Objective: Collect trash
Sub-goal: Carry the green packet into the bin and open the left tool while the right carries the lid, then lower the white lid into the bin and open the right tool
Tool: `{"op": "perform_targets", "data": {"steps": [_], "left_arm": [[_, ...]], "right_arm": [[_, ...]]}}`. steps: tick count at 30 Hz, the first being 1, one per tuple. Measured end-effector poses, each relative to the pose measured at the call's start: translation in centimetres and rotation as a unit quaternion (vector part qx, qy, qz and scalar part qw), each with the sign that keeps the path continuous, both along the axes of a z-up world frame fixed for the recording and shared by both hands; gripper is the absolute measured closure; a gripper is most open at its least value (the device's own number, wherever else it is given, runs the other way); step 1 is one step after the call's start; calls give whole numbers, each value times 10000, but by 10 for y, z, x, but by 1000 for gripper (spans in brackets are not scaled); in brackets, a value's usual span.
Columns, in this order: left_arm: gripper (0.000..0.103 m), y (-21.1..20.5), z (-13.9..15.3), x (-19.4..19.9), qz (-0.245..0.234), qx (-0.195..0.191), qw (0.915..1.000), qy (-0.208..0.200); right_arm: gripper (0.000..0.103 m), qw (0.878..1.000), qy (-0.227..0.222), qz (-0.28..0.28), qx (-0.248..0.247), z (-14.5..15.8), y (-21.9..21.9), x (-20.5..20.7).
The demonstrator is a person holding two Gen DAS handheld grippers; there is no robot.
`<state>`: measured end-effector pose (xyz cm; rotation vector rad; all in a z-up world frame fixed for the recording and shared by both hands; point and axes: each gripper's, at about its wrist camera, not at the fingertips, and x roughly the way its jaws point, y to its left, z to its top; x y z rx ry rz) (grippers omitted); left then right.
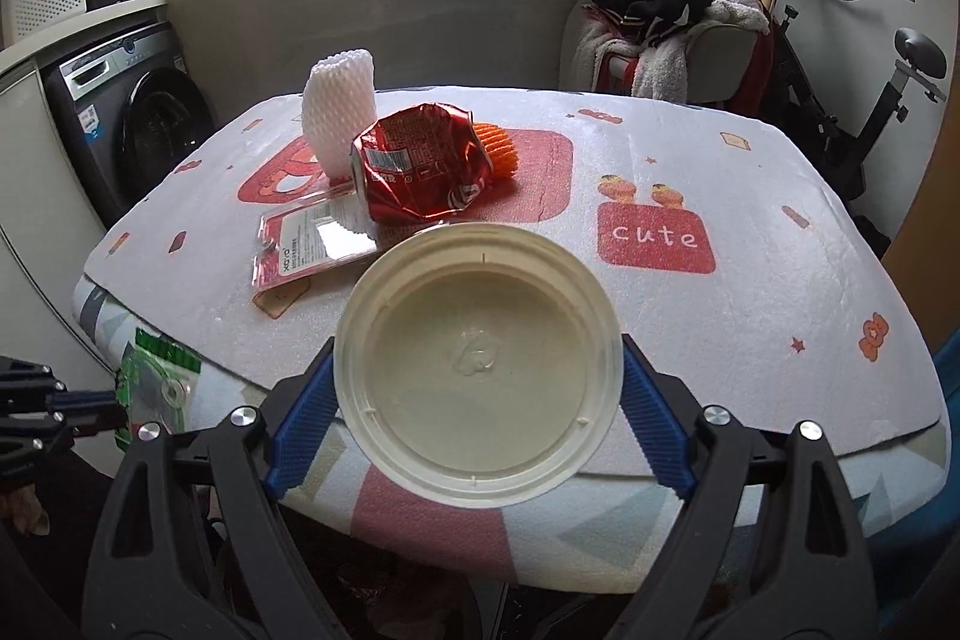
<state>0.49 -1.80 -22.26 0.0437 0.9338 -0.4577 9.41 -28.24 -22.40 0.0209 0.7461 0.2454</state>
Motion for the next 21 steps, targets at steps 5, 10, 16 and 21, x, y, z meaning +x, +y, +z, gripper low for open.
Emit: {"op": "perform_targets", "data": {"steps": [5, 10, 16, 21], "left_arm": [[97, -15, -23, -23, -366, 133, 9991, 161], [87, -22, -29, -32, -526, -99, 9985, 87], [47, -13, -7, -36, -374, -298, 9983, -324], [15, 9, 14, -43, -126, -421, 9963, -741]], "right_arm": [[17, 9998, 122, -12, 178, -10, -2, -18], [17, 9995, 186, -5, 249, -14, -1, -33], [17, 9991, 256, 112, 321, -16, 1, -52], [17, 9986, 346, 348, 202, -23, 17, -67]]}}
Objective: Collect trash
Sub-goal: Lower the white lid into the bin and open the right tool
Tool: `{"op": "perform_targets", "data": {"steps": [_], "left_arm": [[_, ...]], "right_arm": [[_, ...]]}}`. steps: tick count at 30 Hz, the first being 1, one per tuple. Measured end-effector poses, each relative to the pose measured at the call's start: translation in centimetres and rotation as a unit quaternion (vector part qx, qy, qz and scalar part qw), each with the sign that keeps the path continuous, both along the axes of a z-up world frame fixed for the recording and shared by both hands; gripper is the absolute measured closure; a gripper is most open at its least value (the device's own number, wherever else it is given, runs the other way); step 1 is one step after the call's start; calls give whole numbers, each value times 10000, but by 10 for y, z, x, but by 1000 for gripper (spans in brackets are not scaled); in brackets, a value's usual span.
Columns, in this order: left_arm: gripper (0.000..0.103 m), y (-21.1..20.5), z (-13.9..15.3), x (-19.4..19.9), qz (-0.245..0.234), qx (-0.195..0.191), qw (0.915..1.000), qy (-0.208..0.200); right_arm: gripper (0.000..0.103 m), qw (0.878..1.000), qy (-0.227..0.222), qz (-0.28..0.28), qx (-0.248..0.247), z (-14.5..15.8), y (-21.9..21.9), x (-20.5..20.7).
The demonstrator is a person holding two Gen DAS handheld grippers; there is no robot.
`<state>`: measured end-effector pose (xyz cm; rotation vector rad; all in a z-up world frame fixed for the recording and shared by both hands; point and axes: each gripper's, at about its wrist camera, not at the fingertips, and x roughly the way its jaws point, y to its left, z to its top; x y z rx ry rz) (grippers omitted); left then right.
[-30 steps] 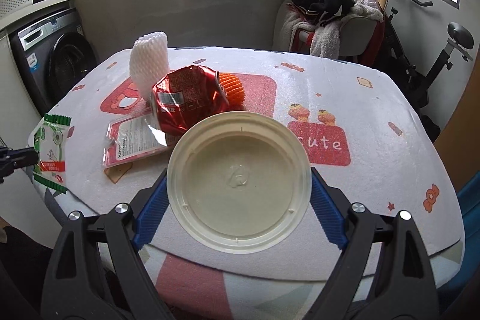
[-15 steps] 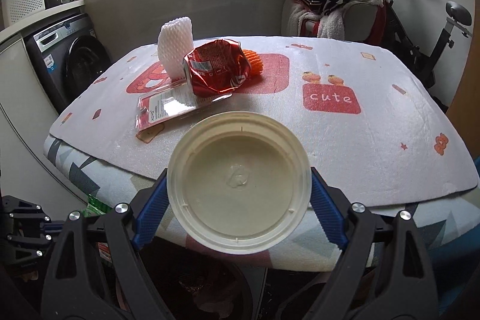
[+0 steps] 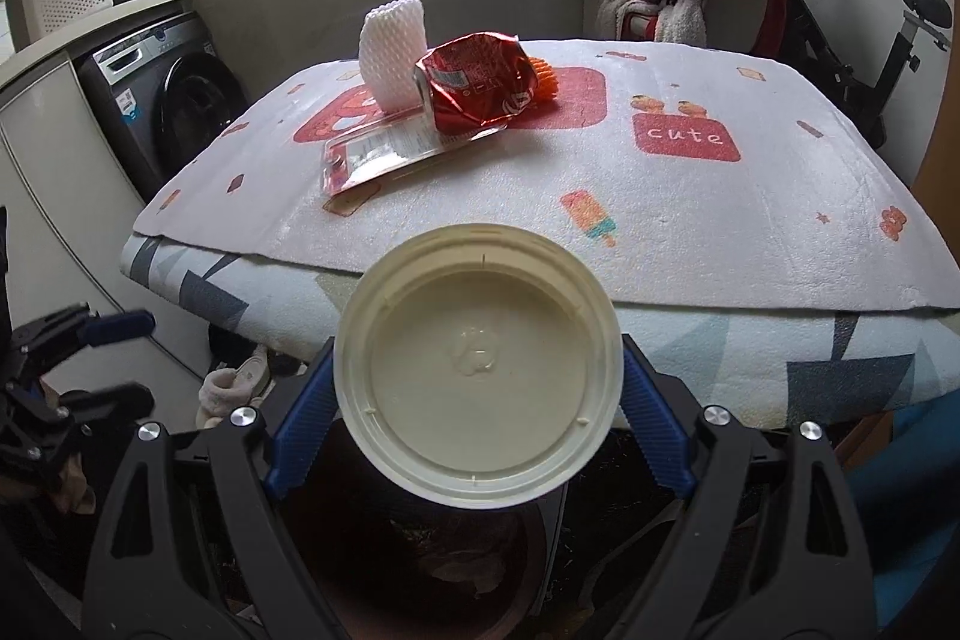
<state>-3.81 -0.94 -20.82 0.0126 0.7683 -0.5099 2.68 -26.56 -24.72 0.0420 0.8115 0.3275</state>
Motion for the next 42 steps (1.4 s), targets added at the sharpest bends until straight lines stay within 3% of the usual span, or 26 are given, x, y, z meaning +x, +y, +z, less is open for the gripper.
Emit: {"op": "perform_targets", "data": {"steps": [3, 8, 14, 18, 28, 31, 42], "left_arm": [[10, 13, 6, -6, 204, 158, 9993, -265], [7, 30, 0, -8, 486, 245, 9978, -377], [7, 44, -10, -4, 732, 27, 9970, -241], [7, 46, -15, -4, 895, 157, 9957, -200], [7, 53, -18, -4, 1021, 112, 9946, -137], [7, 51, -18, -4, 1007, 142, 9947, -130], [7, 50, -20, -3, 1042, 196, 9943, -75]], "right_arm": [[17, 9997, -3, 233, -69, -1, 12, -5], [17, 9985, 165, 505, -166, -10, 30, -8], [16, 9950, 368, 904, -213, -18, 48, -12], [16, 9924, 551, 1063, -299, -26, 56, -12], [13, 9919, 645, 1018, -407, -31, 56, -11], [7, 9925, 668, 931, -418, -32, 54, -8], [6, 9950, 767, 557, -312, -36, 42, -1]]}}
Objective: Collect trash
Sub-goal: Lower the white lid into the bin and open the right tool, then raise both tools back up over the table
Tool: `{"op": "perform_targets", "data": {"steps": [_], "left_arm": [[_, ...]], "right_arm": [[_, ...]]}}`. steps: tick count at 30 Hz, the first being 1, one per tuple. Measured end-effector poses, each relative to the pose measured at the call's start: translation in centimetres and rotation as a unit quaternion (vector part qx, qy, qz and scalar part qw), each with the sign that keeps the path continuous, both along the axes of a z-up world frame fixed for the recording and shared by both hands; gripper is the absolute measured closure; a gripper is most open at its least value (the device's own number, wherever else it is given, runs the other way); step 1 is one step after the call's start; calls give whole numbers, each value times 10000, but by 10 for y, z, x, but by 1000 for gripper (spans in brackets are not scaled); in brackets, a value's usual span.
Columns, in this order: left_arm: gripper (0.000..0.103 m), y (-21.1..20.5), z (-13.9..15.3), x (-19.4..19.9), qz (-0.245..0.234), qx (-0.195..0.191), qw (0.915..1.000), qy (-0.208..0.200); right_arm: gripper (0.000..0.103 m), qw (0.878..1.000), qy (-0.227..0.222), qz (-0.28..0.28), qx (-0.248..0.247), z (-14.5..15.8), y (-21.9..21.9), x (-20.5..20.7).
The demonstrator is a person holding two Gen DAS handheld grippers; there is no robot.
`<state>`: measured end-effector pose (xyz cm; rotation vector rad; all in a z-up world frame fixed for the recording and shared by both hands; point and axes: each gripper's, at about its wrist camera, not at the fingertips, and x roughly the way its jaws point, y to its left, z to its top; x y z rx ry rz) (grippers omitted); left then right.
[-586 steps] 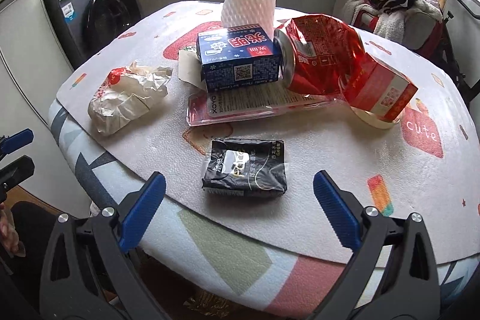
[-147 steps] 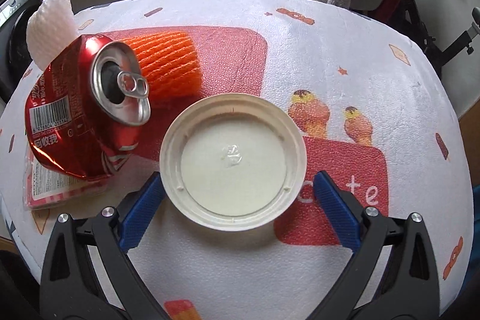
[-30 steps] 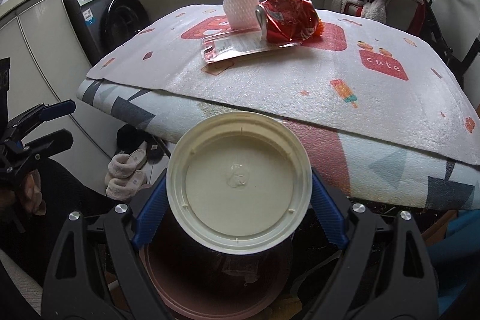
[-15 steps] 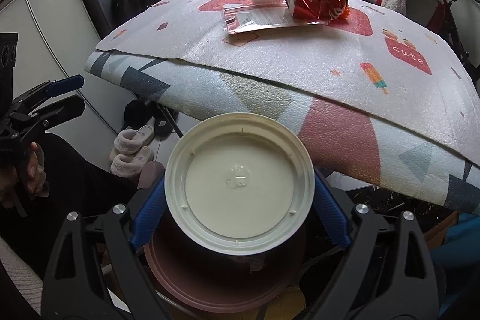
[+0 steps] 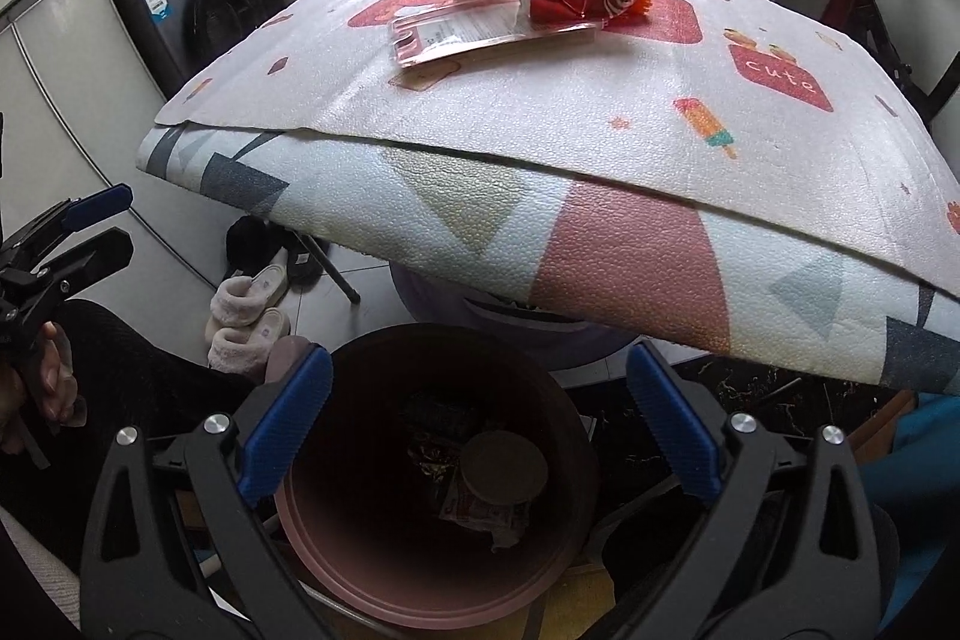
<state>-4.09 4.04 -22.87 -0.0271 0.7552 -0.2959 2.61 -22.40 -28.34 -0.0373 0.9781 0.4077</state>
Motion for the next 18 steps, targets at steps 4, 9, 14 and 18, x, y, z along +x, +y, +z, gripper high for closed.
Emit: {"op": "perform_targets", "data": {"steps": [4, 9, 14, 18], "left_arm": [[7, 2, -1, 1, 48, 14, 10000, 24], [7, 0, -2, 0, 66, 83, 9999, 49], [7, -2, -3, 1, 64, 133, 9999, 73], [7, -3, -1, -1, 134, 214, 9997, 28]], "right_arm": [[6, 10000, 3, -48, -16, -1, -1, 0], [6, 9999, -30, -132, -53, -1, -3, 0], [6, 9996, -59, -269, -40, 0, -8, 2], [6, 9992, -152, -371, 21, 2, -12, 3]]}}
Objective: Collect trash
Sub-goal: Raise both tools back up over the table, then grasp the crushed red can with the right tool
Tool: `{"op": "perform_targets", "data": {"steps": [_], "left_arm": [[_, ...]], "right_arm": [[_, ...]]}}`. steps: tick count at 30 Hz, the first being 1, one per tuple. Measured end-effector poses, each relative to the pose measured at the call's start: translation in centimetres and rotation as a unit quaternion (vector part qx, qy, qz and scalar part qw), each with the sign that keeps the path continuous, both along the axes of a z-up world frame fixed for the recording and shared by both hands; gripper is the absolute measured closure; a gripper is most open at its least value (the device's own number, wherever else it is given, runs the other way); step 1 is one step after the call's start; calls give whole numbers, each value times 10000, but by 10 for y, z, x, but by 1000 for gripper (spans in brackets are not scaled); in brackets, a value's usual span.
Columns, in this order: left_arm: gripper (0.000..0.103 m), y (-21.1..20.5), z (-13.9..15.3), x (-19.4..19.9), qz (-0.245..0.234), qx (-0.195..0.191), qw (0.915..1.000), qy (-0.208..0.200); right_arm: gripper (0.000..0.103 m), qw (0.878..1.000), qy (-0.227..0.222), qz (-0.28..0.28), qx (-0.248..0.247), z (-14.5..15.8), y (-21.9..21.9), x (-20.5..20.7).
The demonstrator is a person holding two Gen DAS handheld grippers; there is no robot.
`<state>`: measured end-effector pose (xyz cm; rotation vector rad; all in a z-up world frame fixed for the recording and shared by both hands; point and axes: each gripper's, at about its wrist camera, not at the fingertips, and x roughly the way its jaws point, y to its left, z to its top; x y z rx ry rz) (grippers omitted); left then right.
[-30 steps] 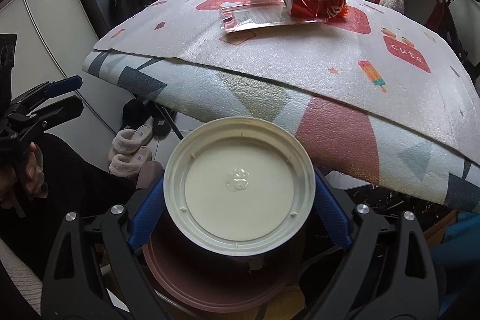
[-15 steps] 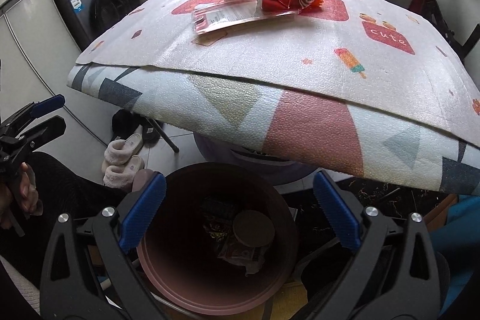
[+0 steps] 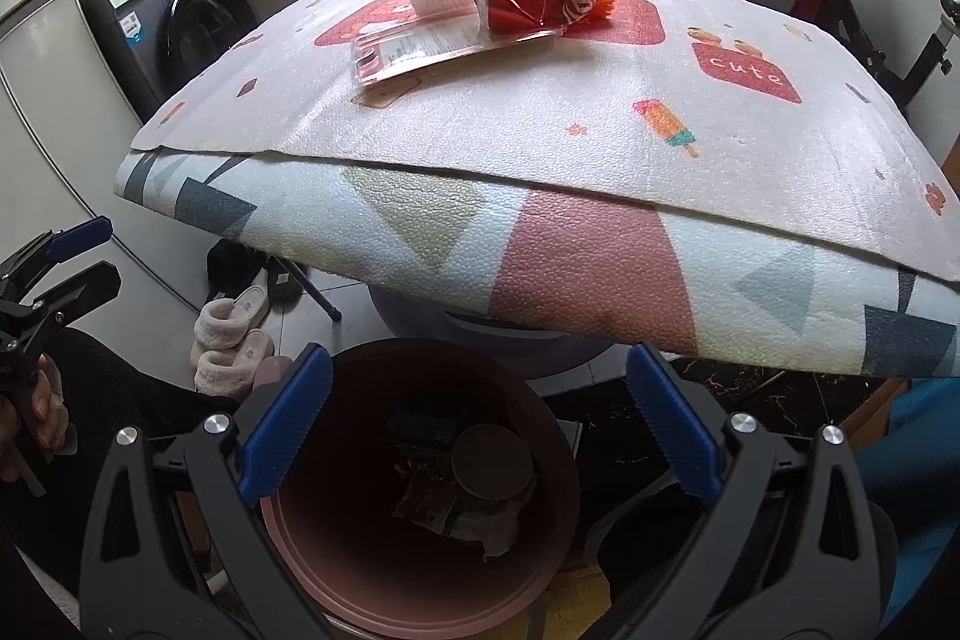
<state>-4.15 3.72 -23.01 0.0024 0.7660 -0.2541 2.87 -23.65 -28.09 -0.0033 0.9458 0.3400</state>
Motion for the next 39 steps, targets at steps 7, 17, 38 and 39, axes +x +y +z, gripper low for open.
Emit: {"op": "perform_targets", "data": {"steps": [7, 17, 38, 39], "left_arm": [[7, -1, 5, -2, 79, 87, 9999, -86], [7, 8, 15, 16, 318, -226, 9992, 0], [7, 12, 32, 91, 457, -688, 9965, 153], [7, 13, 29, 94, 478, -702, 9962, 180]], "right_arm": [[6, 9996, -187, -130, 158, 7, -8, 0], [6, 9973, -437, -342, 482, 27, -35, 41], [6, 9940, -1024, 343, 186, 68, -10, 215], [6, 9936, -1033, 408, 202, 68, -7, 222]]}}
